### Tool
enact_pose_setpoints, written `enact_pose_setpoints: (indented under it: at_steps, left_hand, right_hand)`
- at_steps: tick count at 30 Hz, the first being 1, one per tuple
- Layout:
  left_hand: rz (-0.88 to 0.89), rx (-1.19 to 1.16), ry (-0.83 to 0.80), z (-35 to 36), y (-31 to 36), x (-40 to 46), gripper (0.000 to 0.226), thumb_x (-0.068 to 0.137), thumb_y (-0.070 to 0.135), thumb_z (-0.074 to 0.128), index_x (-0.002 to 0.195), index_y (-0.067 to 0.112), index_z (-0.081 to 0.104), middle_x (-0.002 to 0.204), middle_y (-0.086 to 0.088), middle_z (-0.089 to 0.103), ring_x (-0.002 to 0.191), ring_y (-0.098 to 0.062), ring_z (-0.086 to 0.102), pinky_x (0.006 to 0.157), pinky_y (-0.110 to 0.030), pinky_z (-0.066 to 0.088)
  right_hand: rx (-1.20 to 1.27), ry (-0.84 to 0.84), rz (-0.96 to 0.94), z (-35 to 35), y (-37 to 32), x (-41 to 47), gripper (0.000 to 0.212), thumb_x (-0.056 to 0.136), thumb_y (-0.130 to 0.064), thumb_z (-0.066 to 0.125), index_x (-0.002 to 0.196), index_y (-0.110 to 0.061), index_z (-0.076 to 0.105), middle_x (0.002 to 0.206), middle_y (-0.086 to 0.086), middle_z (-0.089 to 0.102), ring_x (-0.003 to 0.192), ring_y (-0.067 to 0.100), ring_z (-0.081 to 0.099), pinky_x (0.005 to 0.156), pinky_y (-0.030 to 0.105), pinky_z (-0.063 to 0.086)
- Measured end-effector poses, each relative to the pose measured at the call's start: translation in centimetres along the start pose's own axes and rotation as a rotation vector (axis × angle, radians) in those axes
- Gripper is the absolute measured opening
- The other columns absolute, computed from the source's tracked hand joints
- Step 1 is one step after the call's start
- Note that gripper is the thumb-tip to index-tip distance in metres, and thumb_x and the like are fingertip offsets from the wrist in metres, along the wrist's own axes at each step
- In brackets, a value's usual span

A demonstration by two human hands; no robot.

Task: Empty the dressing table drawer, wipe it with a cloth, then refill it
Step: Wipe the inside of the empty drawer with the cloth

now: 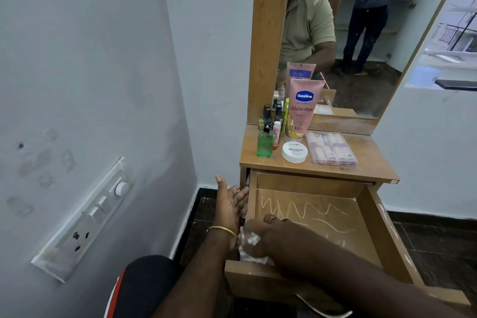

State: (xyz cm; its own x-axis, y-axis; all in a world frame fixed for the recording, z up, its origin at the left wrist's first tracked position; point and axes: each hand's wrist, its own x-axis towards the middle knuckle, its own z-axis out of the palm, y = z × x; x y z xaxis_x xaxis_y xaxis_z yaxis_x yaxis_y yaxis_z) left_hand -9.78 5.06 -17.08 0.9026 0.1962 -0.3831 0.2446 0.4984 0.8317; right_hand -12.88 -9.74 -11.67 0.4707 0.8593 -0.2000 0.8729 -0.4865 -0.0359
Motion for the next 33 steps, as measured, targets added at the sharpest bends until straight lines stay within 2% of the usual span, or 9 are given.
enact_pose_setpoints:
  at_steps: [3, 9, 13, 17, 20, 23, 25, 28, 33]
  left_hand:
    - [0.002, -0.009, 0.0, 0.1, -0.2, 0.0, 0.11, 0.072, 0.084, 0.02, 0.149, 0.007, 0.03, 0.147, -0.012, 0.048, 0.131, -0.025, 0.048, 0.111, -0.042, 0.036]
    - [-0.018, -0.065, -0.023, -0.5, -0.5, 0.0, 0.099, 0.082, 0.08, 0.018, 0.147, 0.007, 0.036, 0.144, -0.011, 0.05, 0.124, -0.028, 0.053, 0.098, -0.041, 0.042]
    - [0.014, -0.013, 0.005, -0.8, -0.6, 0.2, 0.116, 0.066, 0.087, 0.022, 0.147, 0.005, 0.034, 0.14, -0.012, 0.055, 0.125, -0.025, 0.054, 0.11, -0.045, 0.037]
    - [0.014, 0.018, 0.015, -0.4, -0.6, 0.7, 0.105, 0.078, 0.082, 0.013, 0.147, 0.007, 0.036, 0.14, -0.012, 0.054, 0.123, -0.023, 0.054, 0.095, -0.035, 0.045]
    - [0.016, 0.006, 0.051, -0.4, -1.0, 0.7, 0.096, 0.086, 0.077, 0.011, 0.146, 0.006, 0.038, 0.14, -0.012, 0.055, 0.121, -0.023, 0.055, 0.085, -0.032, 0.047]
    - [0.022, 0.017, 0.055, -0.2, -0.7, 0.5, 0.093, 0.089, 0.073, 0.011, 0.143, 0.003, 0.041, 0.141, -0.016, 0.053, 0.128, -0.031, 0.051, 0.107, -0.045, 0.038]
    - [0.017, 0.042, 0.05, 0.0, -0.4, 0.4, 0.09, 0.093, 0.067, 0.009, 0.141, -0.002, 0.041, 0.146, -0.021, 0.045, 0.136, -0.037, 0.041, 0.108, -0.043, 0.035]
    - [0.021, 0.049, 0.044, 0.0, -0.6, 0.8, 0.09, 0.091, 0.069, 0.009, 0.141, 0.003, 0.044, 0.145, -0.018, 0.048, 0.129, -0.03, 0.05, 0.086, -0.031, 0.047]
    - [0.004, 0.005, 0.037, -0.2, -1.1, 1.2, 0.085, 0.093, 0.064, 0.011, 0.141, 0.003, 0.044, 0.139, -0.017, 0.054, 0.126, -0.028, 0.054, 0.081, -0.029, 0.05]
  right_hand:
    - [0.132, -0.063, -0.029, -0.4, 1.1, -0.1, 0.035, 0.097, -0.023, 0.055, 0.132, -0.03, 0.057, 0.152, -0.004, 0.035, 0.139, 0.025, 0.03, 0.108, 0.039, 0.032]
    - [-0.04, 0.113, 0.138, -0.2, 2.6, 2.2, 0.047, 0.094, -0.012, 0.058, 0.138, -0.028, 0.052, 0.153, -0.001, 0.034, 0.136, 0.027, 0.033, 0.11, 0.042, 0.032]
    - [0.084, 0.092, -0.042, 0.3, 1.9, 0.6, 0.039, 0.095, -0.012, 0.056, 0.13, -0.028, 0.061, 0.146, -0.005, 0.047, 0.127, 0.02, 0.039, 0.1, 0.034, 0.037]
    - [0.168, 0.026, -0.188, -0.3, 2.4, -0.6, 0.037, 0.092, -0.005, 0.056, 0.122, -0.024, 0.068, 0.133, -0.008, 0.062, 0.11, 0.018, 0.05, 0.083, 0.027, 0.04]
    - [0.129, 0.109, -0.094, 0.3, 3.3, 0.3, 0.036, 0.089, -0.004, 0.059, 0.117, -0.024, 0.071, 0.127, -0.011, 0.066, 0.109, 0.015, 0.055, 0.081, 0.023, 0.038]
    - [0.124, 0.212, 0.081, 0.7, 4.3, 2.0, 0.038, 0.092, -0.011, 0.057, 0.124, -0.029, 0.066, 0.127, -0.011, 0.066, 0.109, 0.012, 0.056, 0.077, 0.015, 0.029]
    - [0.13, 0.28, 0.196, 0.5, 5.0, 3.2, 0.04, 0.094, -0.012, 0.054, 0.127, -0.032, 0.062, 0.129, -0.01, 0.065, 0.11, 0.016, 0.054, 0.081, 0.024, 0.039]
    - [0.081, 0.29, 0.335, 0.4, 6.0, 5.1, 0.05, 0.093, -0.009, 0.051, 0.136, -0.034, 0.054, 0.141, -0.009, 0.055, 0.123, 0.022, 0.046, 0.095, 0.037, 0.042]
    - [0.038, 0.254, 0.492, 0.9, 6.0, 7.6, 0.056, 0.098, -0.012, 0.044, 0.151, -0.023, 0.031, 0.154, -0.003, 0.037, 0.137, 0.025, 0.037, 0.103, 0.042, 0.042]
